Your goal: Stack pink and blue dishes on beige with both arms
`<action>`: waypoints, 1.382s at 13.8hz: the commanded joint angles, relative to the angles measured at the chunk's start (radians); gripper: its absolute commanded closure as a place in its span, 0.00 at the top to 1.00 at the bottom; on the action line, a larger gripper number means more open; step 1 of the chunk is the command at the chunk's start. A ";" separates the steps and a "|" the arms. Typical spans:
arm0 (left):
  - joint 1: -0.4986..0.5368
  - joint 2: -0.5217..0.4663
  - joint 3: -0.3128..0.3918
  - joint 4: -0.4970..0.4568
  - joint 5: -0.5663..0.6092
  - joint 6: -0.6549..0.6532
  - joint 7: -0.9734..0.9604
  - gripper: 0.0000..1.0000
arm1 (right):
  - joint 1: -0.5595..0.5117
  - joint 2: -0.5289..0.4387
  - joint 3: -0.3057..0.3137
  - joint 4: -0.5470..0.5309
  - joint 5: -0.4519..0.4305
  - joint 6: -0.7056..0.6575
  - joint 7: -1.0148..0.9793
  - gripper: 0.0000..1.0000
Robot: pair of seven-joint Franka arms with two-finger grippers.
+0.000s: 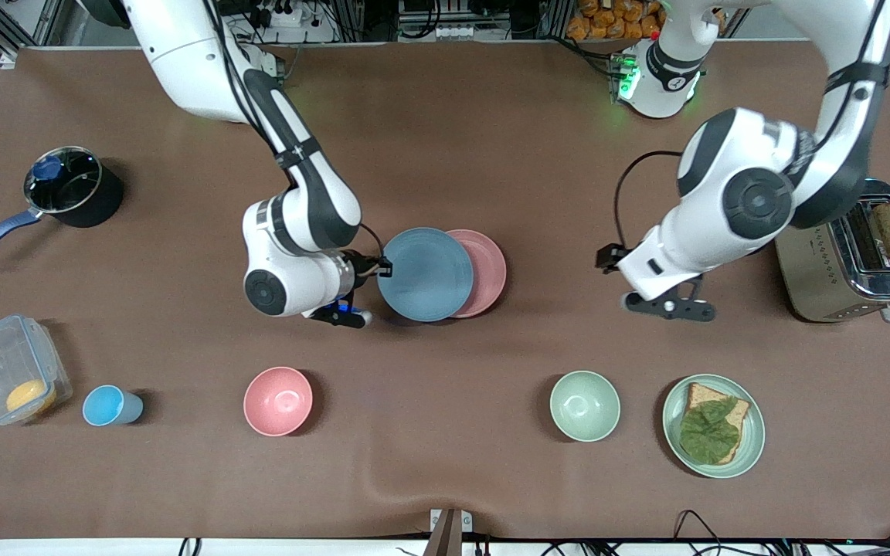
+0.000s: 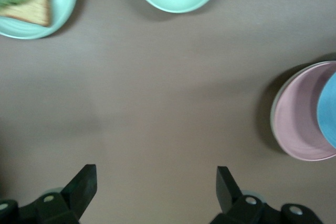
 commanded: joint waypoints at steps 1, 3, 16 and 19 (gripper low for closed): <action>0.073 -0.090 -0.003 -0.027 0.035 -0.024 0.051 1.00 | 0.045 0.016 -0.014 0.022 0.024 0.017 0.030 0.00; 0.144 -0.125 -0.003 -0.023 0.060 -0.042 0.111 1.00 | 0.065 0.023 -0.014 0.022 0.024 0.048 0.047 0.00; 0.276 -0.139 -0.021 0.095 0.037 -0.055 0.123 1.00 | 0.073 0.054 -0.014 0.082 0.101 0.119 0.044 1.00; 0.293 -0.139 -0.008 0.109 0.025 -0.055 0.132 1.00 | -0.014 0.034 -0.020 0.096 0.074 0.073 0.034 1.00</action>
